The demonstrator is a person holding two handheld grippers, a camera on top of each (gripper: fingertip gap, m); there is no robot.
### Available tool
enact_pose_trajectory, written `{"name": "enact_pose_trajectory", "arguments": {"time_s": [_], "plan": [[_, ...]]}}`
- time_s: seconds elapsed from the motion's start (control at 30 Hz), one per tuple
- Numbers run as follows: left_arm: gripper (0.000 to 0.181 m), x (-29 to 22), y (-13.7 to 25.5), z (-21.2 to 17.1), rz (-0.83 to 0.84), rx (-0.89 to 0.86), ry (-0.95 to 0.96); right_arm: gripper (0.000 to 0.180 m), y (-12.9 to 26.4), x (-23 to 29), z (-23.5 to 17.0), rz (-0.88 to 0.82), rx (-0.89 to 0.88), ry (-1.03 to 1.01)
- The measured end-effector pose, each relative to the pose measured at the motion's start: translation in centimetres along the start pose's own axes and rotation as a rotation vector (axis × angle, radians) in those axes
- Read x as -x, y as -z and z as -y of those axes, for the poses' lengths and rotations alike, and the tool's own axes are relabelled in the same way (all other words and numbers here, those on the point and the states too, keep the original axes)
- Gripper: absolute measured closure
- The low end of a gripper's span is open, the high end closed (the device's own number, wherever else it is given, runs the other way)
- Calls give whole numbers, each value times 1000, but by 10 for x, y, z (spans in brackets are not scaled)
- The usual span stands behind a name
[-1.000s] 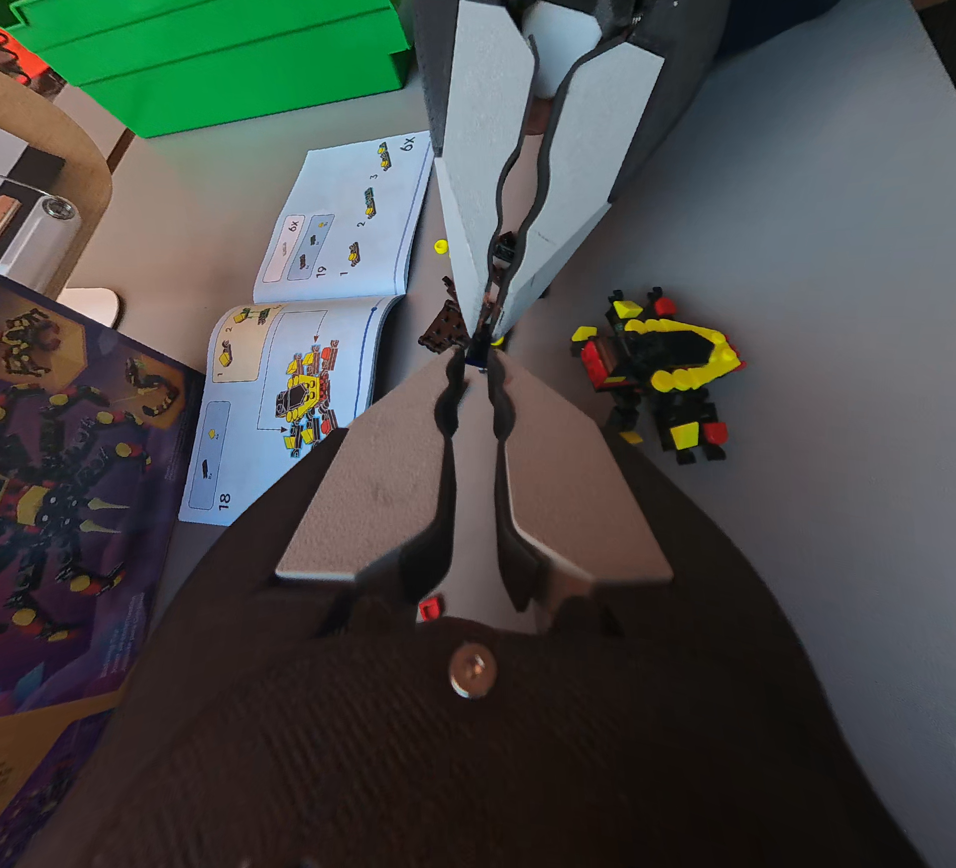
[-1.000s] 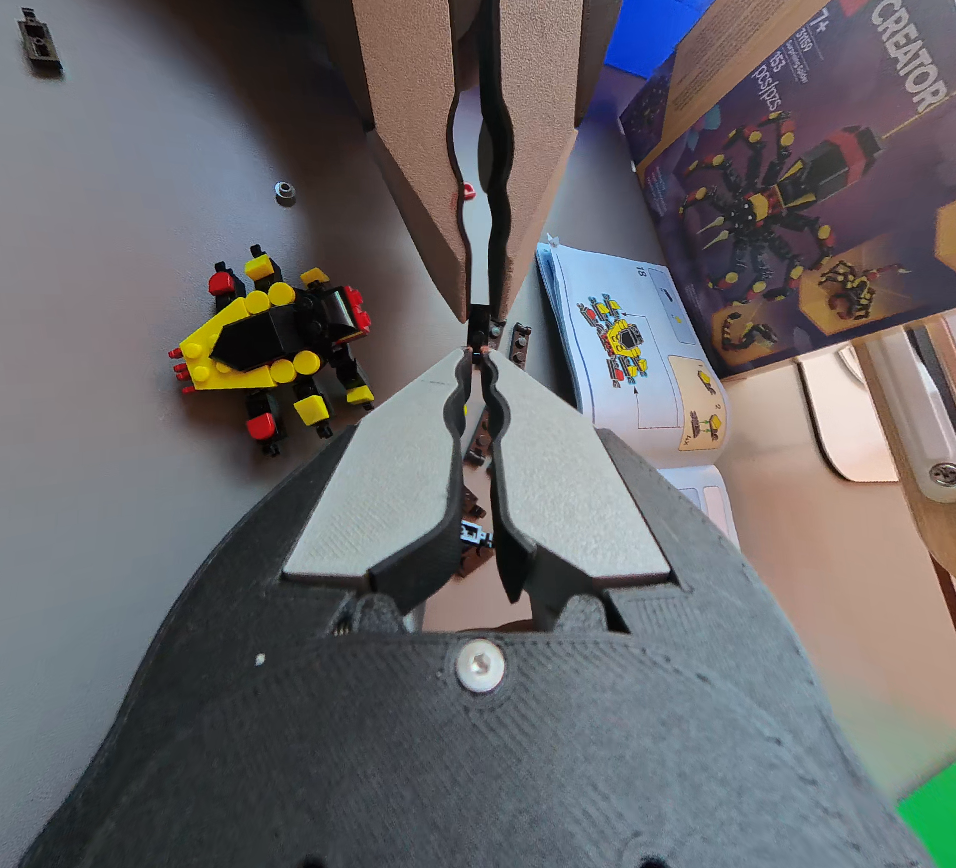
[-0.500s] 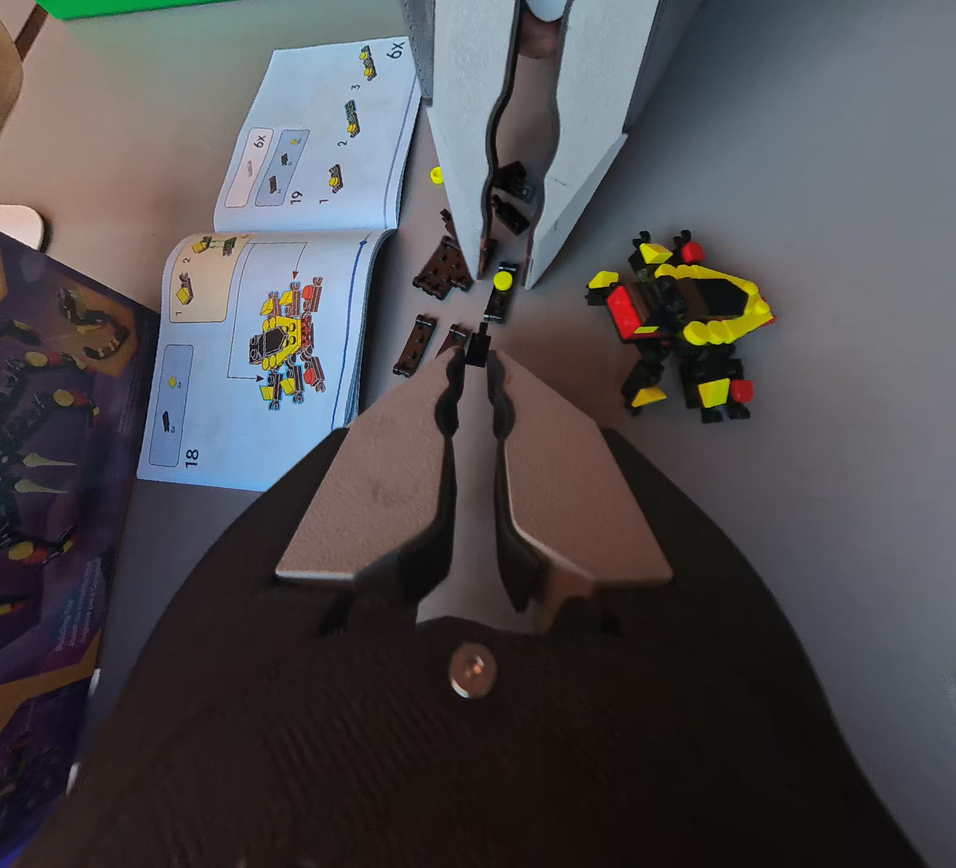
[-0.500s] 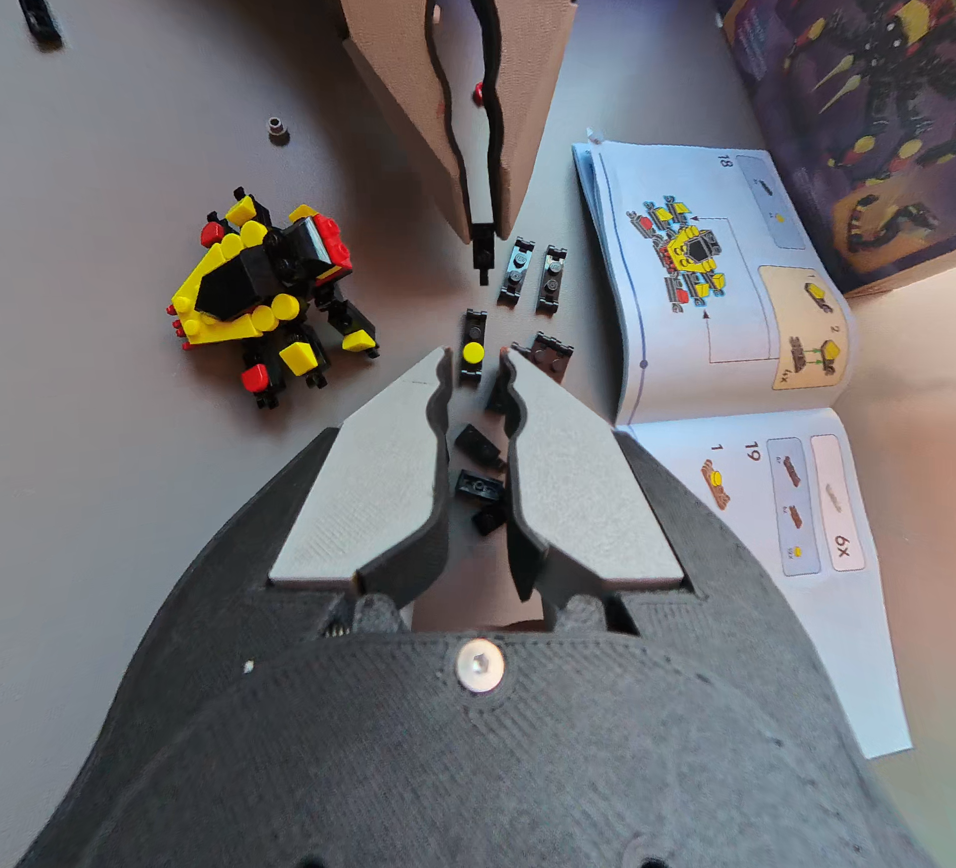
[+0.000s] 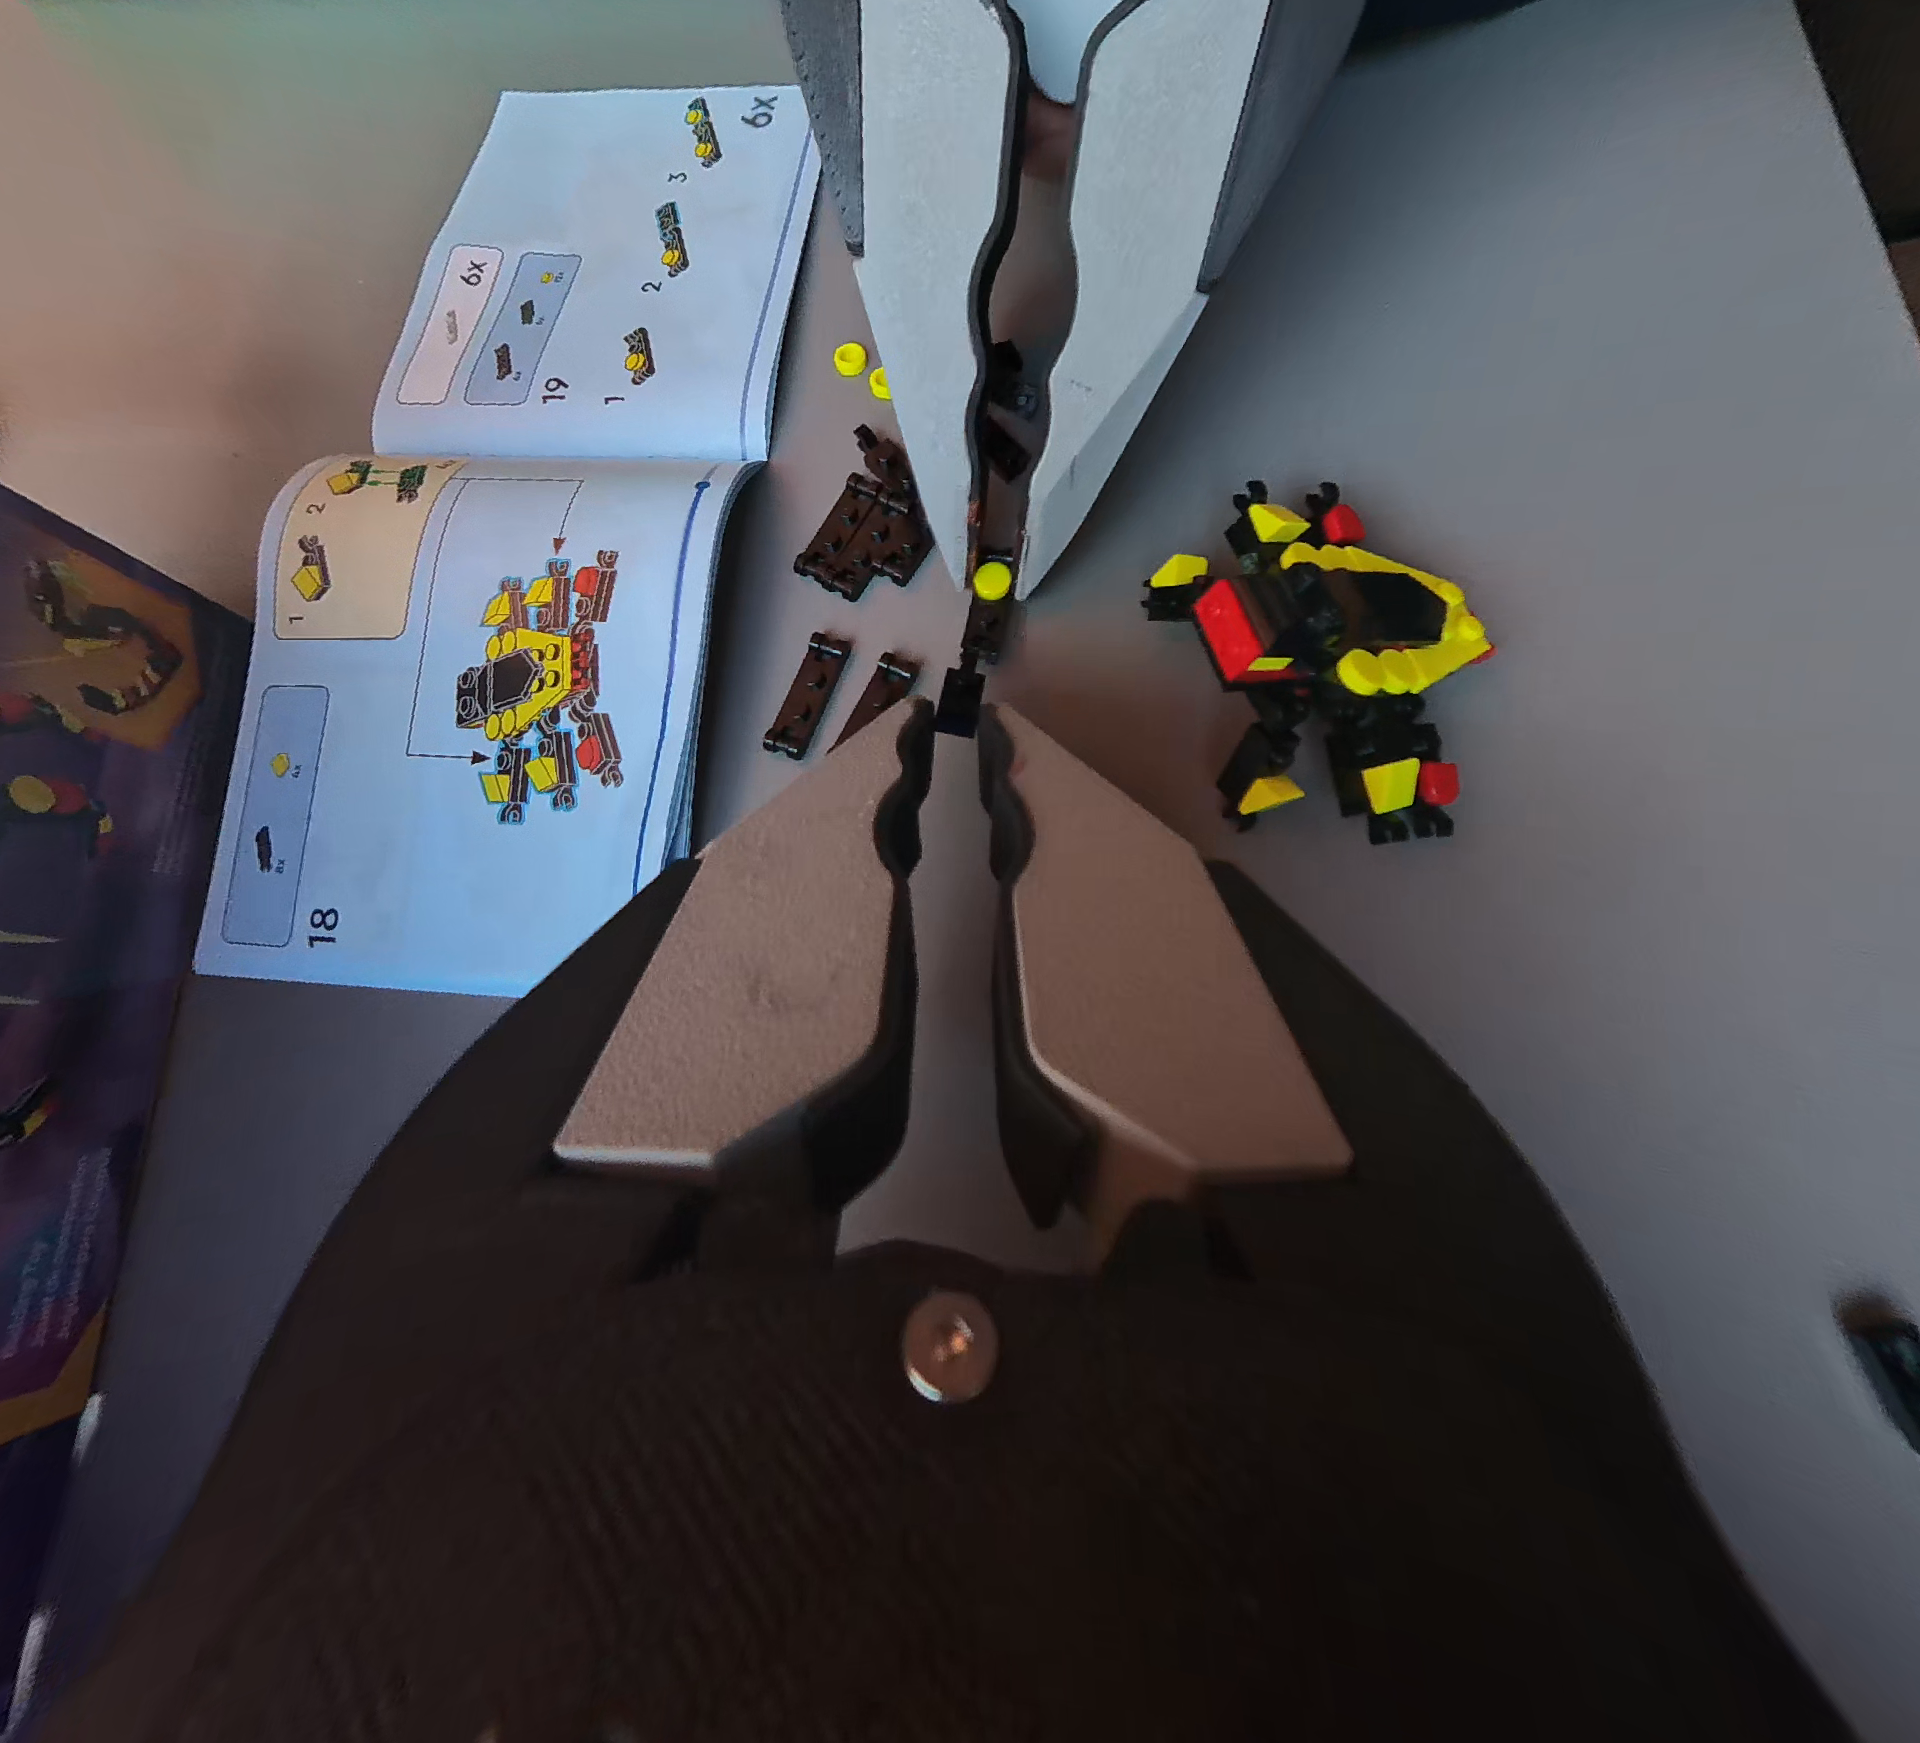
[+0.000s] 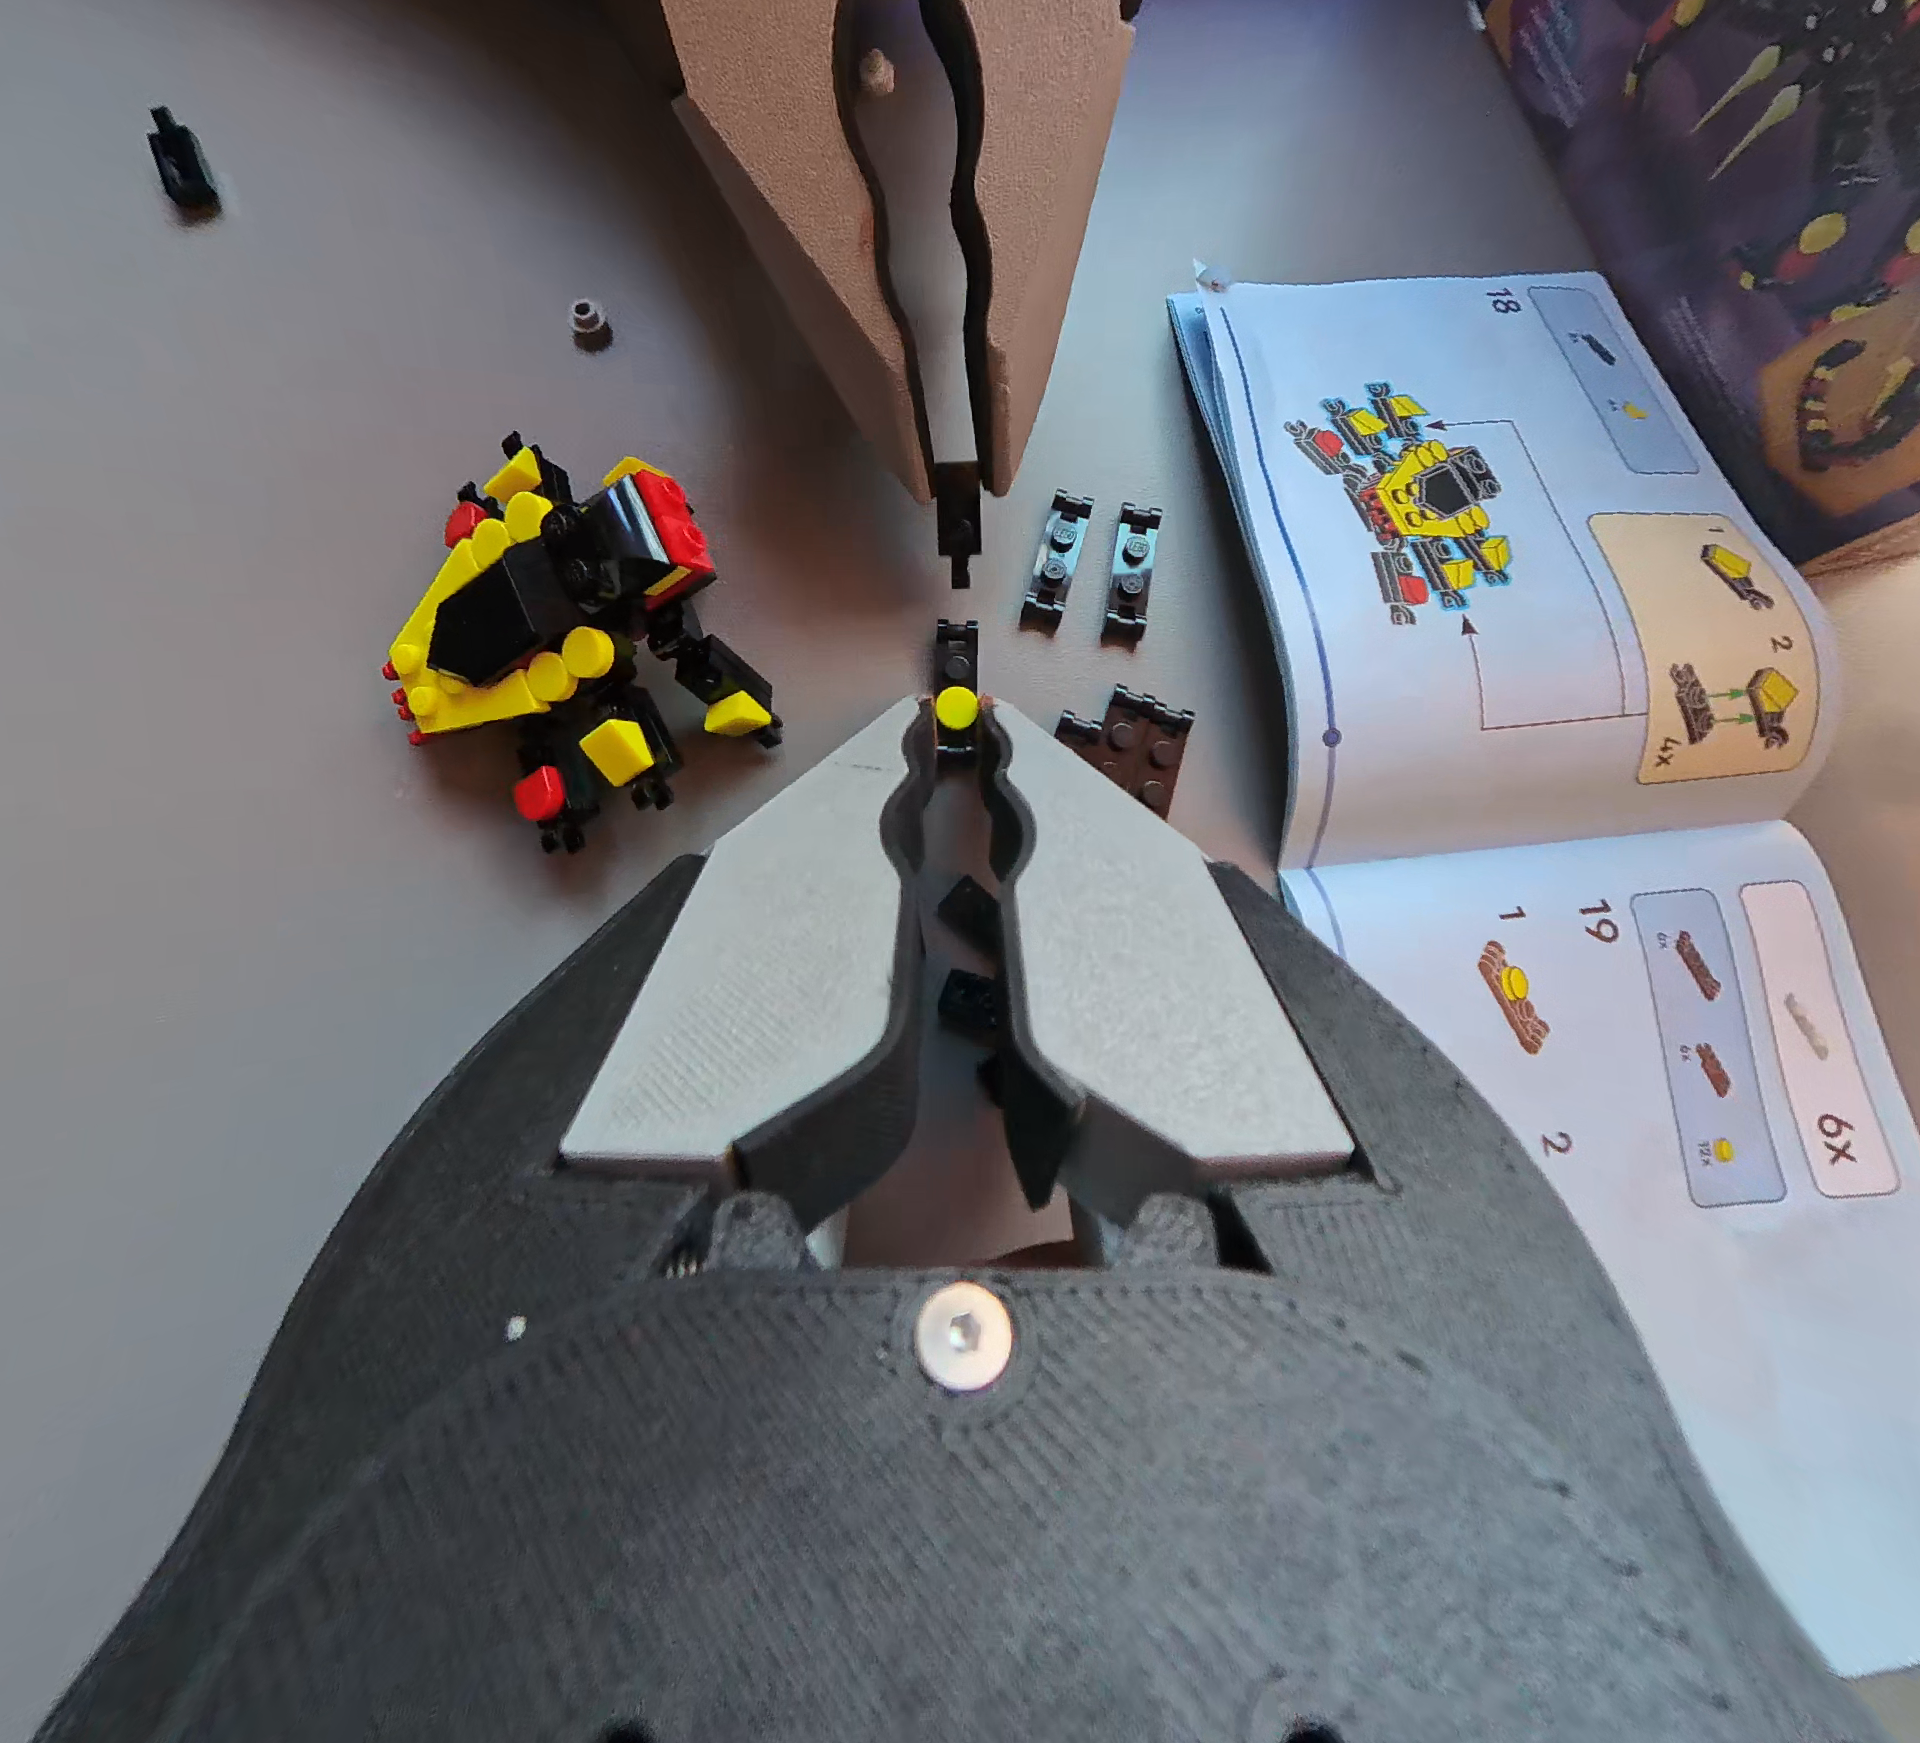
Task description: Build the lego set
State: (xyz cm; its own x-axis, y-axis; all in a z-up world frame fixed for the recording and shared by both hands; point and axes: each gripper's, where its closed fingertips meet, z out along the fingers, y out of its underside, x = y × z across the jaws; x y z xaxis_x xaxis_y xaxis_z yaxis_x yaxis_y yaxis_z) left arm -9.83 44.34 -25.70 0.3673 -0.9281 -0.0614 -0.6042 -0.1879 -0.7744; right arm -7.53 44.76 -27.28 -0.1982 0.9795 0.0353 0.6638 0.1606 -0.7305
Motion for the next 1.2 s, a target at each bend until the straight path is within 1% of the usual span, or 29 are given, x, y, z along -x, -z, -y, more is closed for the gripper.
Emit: {"name": "enact_pose_trajectory", "arguments": {"time_s": [0.03,0.2,0.57,0.83,1.03,1.1,1.2], "plan": [[176,0,0,0,-3,-1,2,174,1,0,2,8,-13,-8],[175,0,1,1,-4,-8,1,175,7,2,9,40,-66,-38],[176,1,5,9,-19,-70,32,175,11,0,15,27,-101,-44],[176,4,14,21,-63,-164,123,175,17,-2,25,47,-184,-99],[176,5,17,24,-73,-198,148,175,19,-3,28,77,-228,-136],[176,4,14,20,-84,-166,154,175,18,-2,25,77,-203,-125],[175,-1,7,9,-76,-75,112,175,9,-1,13,27,-103,-48]]}}
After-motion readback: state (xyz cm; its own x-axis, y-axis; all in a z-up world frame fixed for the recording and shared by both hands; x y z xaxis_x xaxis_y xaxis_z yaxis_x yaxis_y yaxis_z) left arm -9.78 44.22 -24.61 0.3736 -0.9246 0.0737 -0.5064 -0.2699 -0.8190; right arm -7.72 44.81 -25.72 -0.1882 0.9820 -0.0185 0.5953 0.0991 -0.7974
